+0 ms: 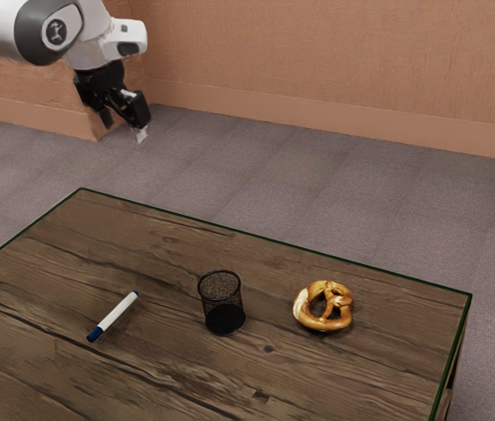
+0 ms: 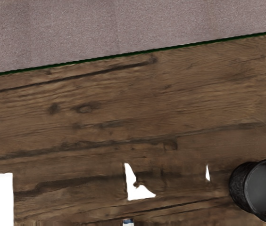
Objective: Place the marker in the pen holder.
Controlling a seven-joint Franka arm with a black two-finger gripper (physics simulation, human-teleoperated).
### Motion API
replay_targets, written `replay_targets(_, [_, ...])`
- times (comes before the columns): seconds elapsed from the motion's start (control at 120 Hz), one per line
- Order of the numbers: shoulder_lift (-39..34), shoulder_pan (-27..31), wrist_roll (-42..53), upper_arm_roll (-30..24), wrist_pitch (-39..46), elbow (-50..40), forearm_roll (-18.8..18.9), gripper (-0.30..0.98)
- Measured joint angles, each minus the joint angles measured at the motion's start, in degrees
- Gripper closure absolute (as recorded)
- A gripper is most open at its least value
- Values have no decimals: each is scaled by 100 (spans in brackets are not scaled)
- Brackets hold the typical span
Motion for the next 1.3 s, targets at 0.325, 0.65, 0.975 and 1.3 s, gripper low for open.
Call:
replay_targets(0.325, [-134, -234, -276, 64, -1133, -1294, 186, 4])
replay_targets(0.65, [1119, 223, -330, 383, 1529, -2998, -210, 3])
replay_targets(0.975, [1789, 416, -372, 369, 2656, -2931, -523, 9])
replay_targets(1.3, [2015, 478, -389, 328, 2923, -2703, -717, 38])
